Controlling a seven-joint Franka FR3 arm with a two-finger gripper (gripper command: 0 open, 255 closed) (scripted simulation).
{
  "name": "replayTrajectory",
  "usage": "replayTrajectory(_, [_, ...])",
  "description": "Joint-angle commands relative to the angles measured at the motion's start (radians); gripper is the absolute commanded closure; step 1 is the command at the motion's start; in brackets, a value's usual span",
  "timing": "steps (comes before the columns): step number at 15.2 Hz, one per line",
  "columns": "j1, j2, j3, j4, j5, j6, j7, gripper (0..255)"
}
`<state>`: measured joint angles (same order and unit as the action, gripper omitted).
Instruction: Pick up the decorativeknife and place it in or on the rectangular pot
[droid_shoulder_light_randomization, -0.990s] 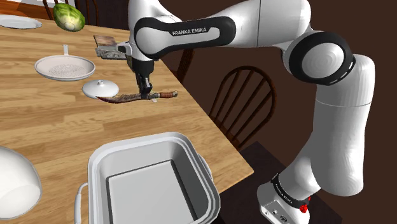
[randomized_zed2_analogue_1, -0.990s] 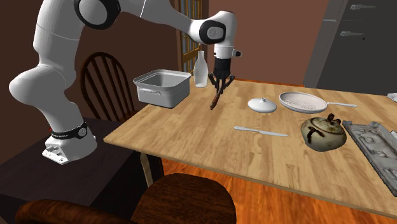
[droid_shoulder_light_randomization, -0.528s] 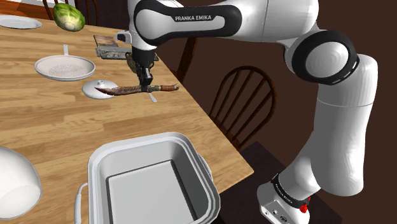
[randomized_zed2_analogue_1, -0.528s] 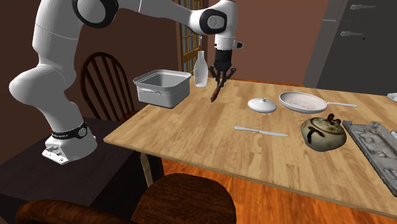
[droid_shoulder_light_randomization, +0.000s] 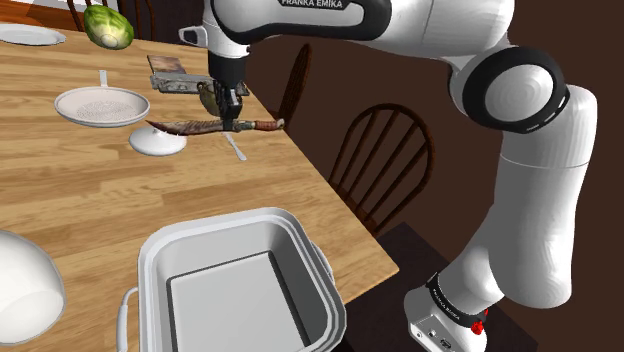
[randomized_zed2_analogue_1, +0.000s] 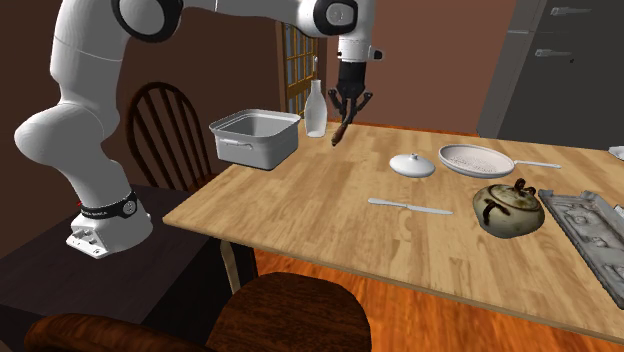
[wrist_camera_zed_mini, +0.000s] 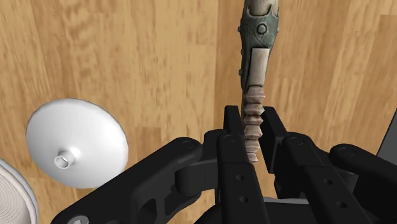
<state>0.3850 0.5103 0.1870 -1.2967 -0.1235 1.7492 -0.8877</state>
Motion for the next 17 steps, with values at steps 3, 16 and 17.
replayTrajectory(3, [0.003, 0.0, 0.001, 0.056, 0.001, -0.056, -0.003, 255])
replayTrajectory(16, [0.069, -0.3, 0.064, -0.339, 0.047, 0.037, 0.144, 255])
replayTrajectory(17, [0.077, -0.323, 0.072, -0.369, 0.052, 0.044, 0.159, 255])
